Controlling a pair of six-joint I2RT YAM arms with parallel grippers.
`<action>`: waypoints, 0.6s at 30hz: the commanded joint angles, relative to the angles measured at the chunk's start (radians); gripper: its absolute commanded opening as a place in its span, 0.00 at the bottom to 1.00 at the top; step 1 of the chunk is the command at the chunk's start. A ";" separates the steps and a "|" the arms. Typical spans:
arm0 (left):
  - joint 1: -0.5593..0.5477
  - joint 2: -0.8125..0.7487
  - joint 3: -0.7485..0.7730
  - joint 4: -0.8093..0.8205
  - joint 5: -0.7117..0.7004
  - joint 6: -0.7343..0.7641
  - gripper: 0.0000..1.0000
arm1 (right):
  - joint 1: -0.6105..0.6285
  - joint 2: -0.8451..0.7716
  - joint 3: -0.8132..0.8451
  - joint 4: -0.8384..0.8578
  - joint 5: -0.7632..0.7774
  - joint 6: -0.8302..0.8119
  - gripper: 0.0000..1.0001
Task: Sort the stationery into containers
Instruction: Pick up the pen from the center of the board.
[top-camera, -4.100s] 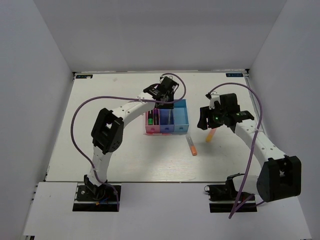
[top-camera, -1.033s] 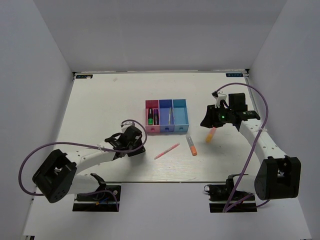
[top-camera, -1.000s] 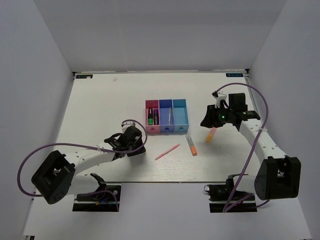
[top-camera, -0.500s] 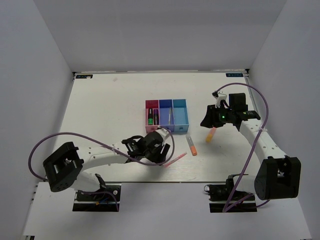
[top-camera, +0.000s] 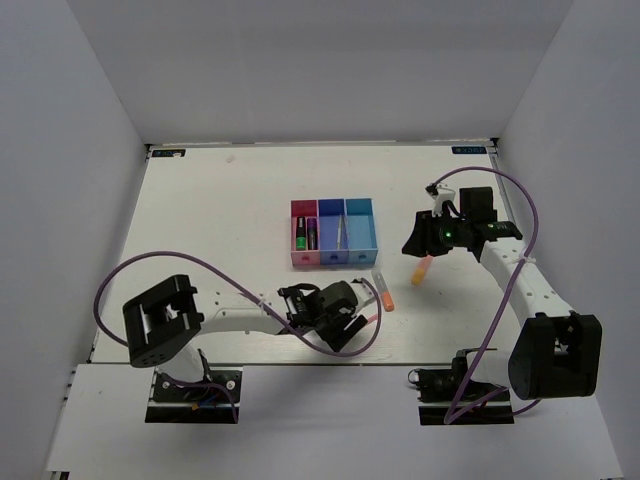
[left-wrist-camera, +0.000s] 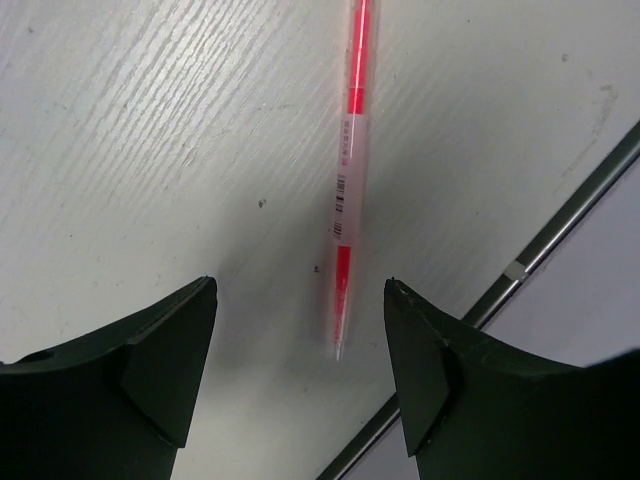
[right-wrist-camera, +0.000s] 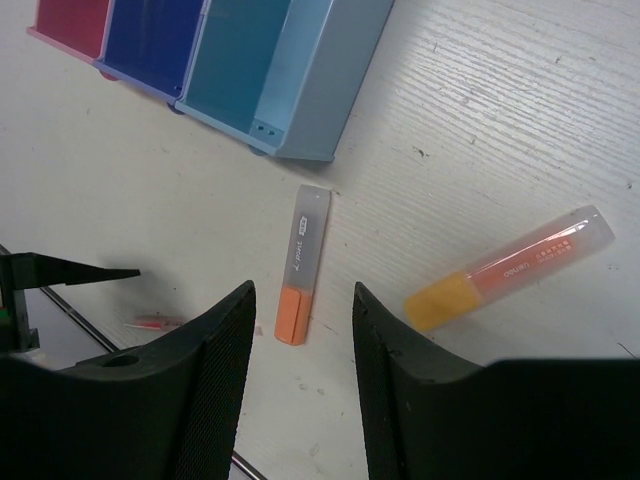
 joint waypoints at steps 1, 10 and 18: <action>-0.017 0.032 0.054 0.011 0.002 0.022 0.77 | -0.011 -0.017 0.015 -0.006 -0.019 -0.003 0.47; -0.063 0.116 0.079 0.001 -0.051 0.005 0.67 | -0.028 -0.020 0.019 -0.008 -0.022 0.003 0.47; -0.079 0.176 0.047 -0.012 -0.067 -0.033 0.35 | -0.045 -0.030 0.021 -0.012 -0.034 0.010 0.47</action>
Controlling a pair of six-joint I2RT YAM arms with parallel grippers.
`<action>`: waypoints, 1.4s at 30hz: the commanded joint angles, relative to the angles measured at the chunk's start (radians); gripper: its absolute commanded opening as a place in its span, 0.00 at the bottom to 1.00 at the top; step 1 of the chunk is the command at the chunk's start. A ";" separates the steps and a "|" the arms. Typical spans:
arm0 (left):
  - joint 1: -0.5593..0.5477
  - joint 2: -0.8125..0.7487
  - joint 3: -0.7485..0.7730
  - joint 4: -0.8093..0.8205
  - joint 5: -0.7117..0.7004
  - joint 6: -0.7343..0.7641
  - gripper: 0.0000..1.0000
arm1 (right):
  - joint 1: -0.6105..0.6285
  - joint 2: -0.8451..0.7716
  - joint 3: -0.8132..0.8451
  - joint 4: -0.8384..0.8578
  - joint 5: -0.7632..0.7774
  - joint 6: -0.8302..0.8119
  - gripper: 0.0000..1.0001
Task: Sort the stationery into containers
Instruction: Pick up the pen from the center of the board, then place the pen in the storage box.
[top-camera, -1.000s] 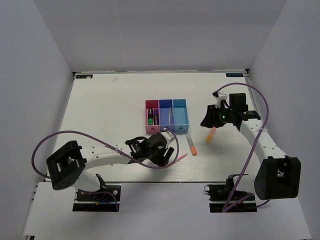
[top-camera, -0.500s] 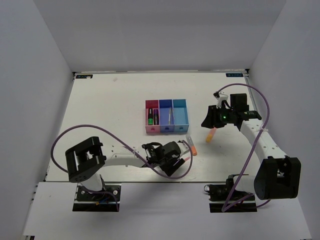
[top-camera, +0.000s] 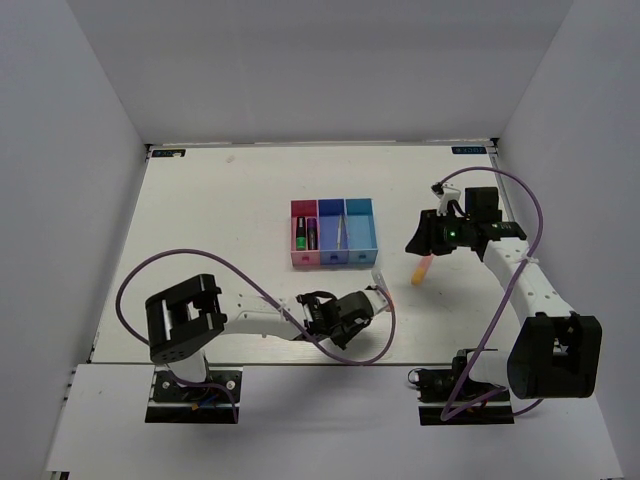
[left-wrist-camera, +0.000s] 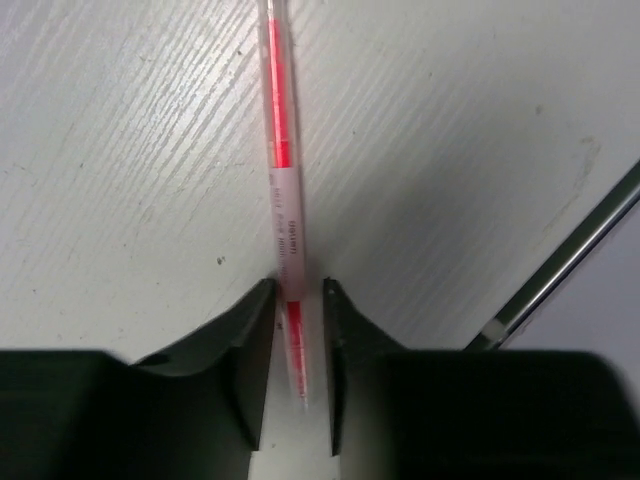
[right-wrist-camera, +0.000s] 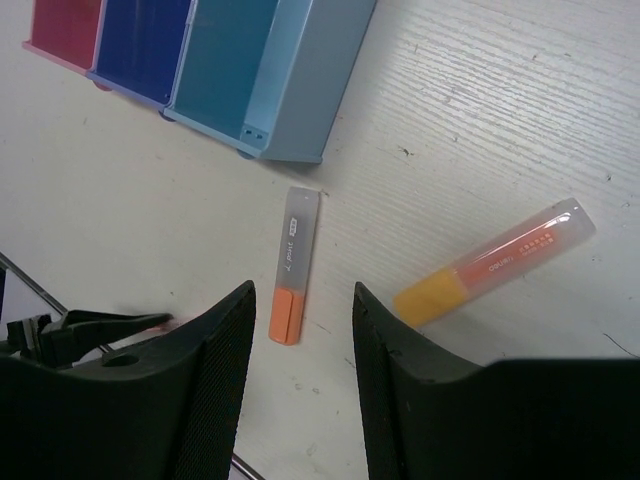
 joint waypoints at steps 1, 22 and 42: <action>-0.009 0.065 -0.025 -0.051 0.009 -0.021 0.28 | -0.012 -0.029 0.019 -0.009 -0.022 0.007 0.47; 0.130 -0.119 0.139 -0.203 -0.107 0.022 0.00 | -0.057 -0.081 0.009 0.017 0.027 0.018 0.75; 0.503 0.130 0.692 -0.240 -0.235 -0.153 0.00 | -0.057 -0.066 -0.001 0.020 -0.008 0.020 0.71</action>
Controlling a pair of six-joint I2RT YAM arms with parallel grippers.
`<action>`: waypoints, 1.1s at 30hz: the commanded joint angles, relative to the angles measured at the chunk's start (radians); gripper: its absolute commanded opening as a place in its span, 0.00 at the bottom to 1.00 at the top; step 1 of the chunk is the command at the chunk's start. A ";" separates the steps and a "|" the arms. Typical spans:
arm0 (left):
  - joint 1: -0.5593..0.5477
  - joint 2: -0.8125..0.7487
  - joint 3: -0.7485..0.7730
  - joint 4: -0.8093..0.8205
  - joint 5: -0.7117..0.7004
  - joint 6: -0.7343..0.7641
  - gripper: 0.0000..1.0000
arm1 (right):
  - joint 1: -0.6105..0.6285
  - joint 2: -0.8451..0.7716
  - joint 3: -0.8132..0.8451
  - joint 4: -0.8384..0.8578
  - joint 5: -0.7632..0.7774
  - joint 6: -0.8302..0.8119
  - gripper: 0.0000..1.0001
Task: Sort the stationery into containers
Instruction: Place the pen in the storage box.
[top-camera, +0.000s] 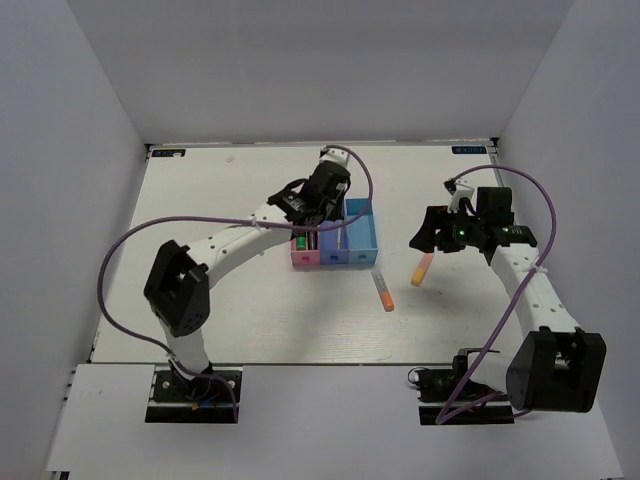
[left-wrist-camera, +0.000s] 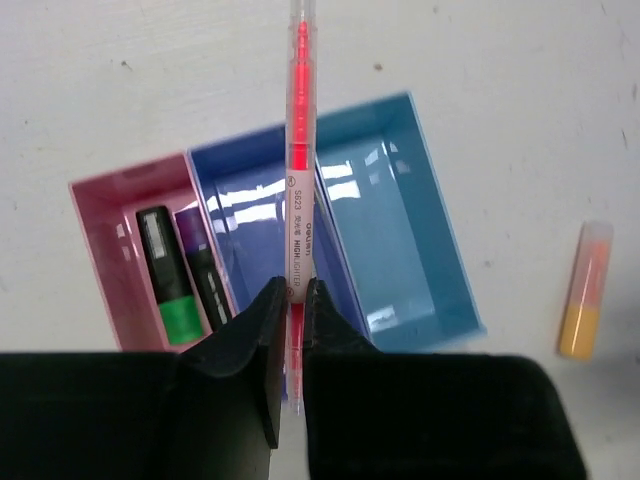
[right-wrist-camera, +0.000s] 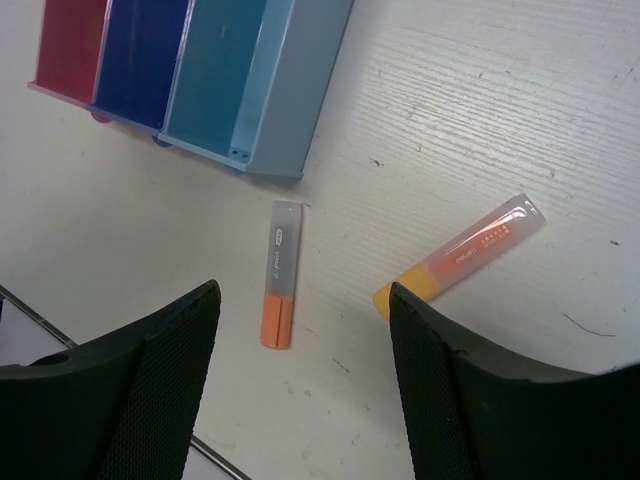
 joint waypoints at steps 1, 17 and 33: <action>0.024 0.091 0.125 -0.051 -0.052 -0.043 0.00 | -0.002 0.009 -0.001 0.017 -0.026 0.001 0.71; 0.073 0.261 0.170 -0.053 -0.049 -0.121 0.21 | -0.032 0.032 0.008 0.000 -0.033 -0.007 0.71; 0.058 0.185 0.070 -0.036 -0.016 -0.132 0.39 | -0.040 0.055 0.016 -0.011 0.008 0.001 0.71</action>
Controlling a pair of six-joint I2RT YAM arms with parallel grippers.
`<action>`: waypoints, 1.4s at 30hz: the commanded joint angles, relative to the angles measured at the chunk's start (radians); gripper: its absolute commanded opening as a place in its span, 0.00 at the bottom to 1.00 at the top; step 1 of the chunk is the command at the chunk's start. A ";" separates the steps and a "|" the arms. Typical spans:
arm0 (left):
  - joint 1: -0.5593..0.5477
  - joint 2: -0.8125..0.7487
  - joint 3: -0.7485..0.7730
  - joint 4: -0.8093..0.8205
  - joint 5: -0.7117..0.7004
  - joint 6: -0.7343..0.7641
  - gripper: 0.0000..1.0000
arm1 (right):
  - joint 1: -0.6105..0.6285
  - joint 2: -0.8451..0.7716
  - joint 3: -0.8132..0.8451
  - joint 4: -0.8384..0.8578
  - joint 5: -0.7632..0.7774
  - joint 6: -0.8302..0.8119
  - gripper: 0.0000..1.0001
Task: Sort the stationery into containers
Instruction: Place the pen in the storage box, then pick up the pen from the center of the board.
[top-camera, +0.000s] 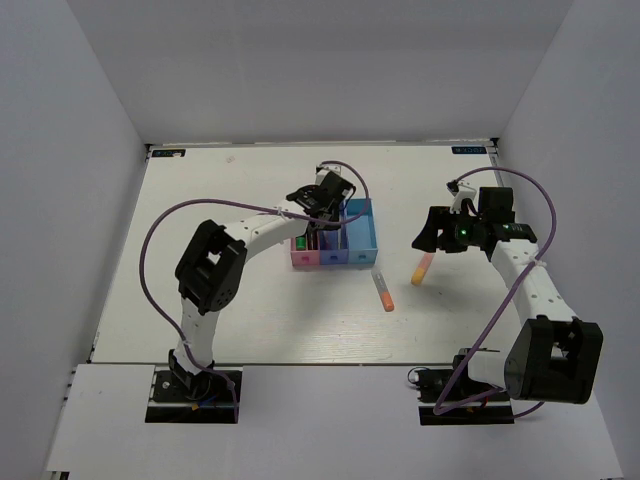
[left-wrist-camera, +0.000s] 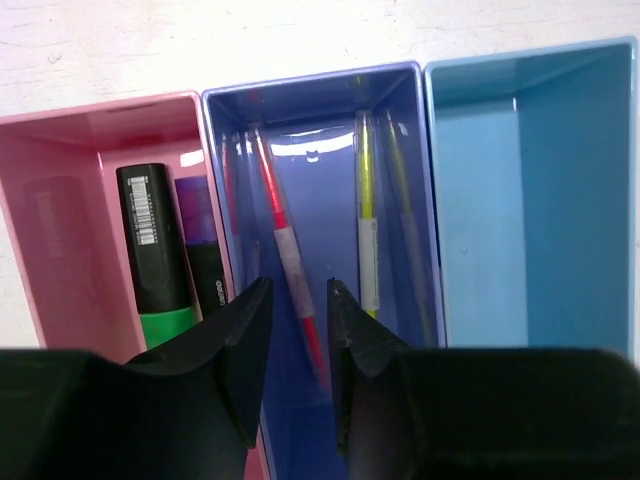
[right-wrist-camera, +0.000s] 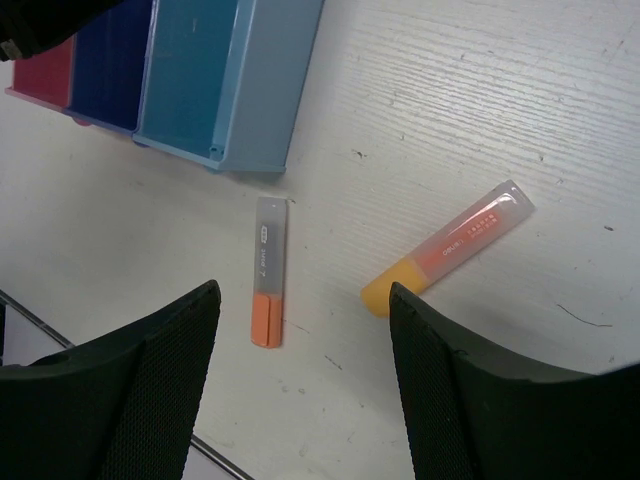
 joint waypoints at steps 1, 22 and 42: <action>-0.026 -0.128 -0.025 0.026 0.003 0.004 0.40 | -0.006 0.012 0.018 -0.016 0.043 0.001 0.71; -0.363 -0.782 -0.695 0.052 -0.167 0.001 0.81 | 0.067 0.374 0.128 -0.097 0.387 0.168 0.63; -0.431 -1.158 -1.104 -0.005 -0.224 -0.223 0.80 | 0.161 0.497 0.127 -0.097 0.541 0.215 0.14</action>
